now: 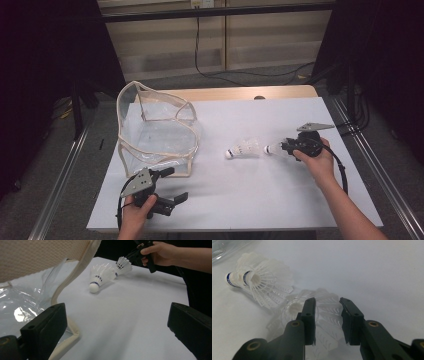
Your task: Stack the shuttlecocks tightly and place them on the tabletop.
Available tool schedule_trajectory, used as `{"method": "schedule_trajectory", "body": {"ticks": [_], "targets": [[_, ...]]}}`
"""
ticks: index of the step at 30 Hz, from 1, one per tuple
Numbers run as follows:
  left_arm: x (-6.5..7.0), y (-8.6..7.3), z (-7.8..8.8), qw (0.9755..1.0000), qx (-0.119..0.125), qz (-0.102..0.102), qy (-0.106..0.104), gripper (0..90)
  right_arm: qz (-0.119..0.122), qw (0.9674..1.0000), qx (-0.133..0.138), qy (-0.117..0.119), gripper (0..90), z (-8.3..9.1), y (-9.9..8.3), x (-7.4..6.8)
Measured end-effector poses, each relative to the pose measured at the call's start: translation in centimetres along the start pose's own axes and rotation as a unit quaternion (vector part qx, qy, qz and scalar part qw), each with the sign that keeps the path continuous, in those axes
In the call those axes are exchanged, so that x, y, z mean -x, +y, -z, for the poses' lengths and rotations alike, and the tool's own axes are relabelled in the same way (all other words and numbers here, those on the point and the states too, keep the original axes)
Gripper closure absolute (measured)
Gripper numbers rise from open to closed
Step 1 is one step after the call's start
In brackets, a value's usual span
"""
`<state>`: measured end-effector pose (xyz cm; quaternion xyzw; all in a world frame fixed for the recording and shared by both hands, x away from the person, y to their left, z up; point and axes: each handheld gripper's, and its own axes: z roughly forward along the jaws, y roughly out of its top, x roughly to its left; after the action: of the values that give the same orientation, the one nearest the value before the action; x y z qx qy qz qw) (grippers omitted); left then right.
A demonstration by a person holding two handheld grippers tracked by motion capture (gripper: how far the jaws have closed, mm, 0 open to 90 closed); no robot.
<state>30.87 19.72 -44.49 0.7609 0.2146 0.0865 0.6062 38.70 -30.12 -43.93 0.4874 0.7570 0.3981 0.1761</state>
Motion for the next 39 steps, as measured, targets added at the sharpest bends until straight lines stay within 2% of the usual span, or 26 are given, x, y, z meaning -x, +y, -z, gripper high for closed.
{"method": "schedule_trajectory", "body": {"ticks": [14,19,26,31,34,39], "targets": [[0.0,0.0,0.0,1.0,0.001,-0.001,0.001,2.8,-0.005,0.9999,0.004,-0.013,58.7,1.5,-0.7,1.0],[0.1,0.0,-0.1,1.0,-0.002,0.002,0.001,2.8,-0.016,0.9996,0.008,-0.02,55.2,2.3,-1.0,1.4],[0.1,0.0,-0.2,1.0,-0.002,0.0,0.0,2.8,-0.019,0.9995,0.019,-0.014,53.8,3.5,-0.8,1.6],[0.1,0.0,-0.2,1.0,-0.002,-0.001,0.0,2.8,-0.026,0.9994,0.023,0.001,49.1,3.9,-0.1,1.2],[0.1,0.0,-0.2,1.0,-0.003,-0.002,0.0,2.8,-0.035,0.9989,0.026,0.014,45.5,4.1,0.5,0.6],[0.1,0.0,-0.2,1.0,-0.002,-0.002,-0.001,2.8,-0.035,0.9984,0.023,0.039,42.5,3.8,0.9,-0.6]]}}
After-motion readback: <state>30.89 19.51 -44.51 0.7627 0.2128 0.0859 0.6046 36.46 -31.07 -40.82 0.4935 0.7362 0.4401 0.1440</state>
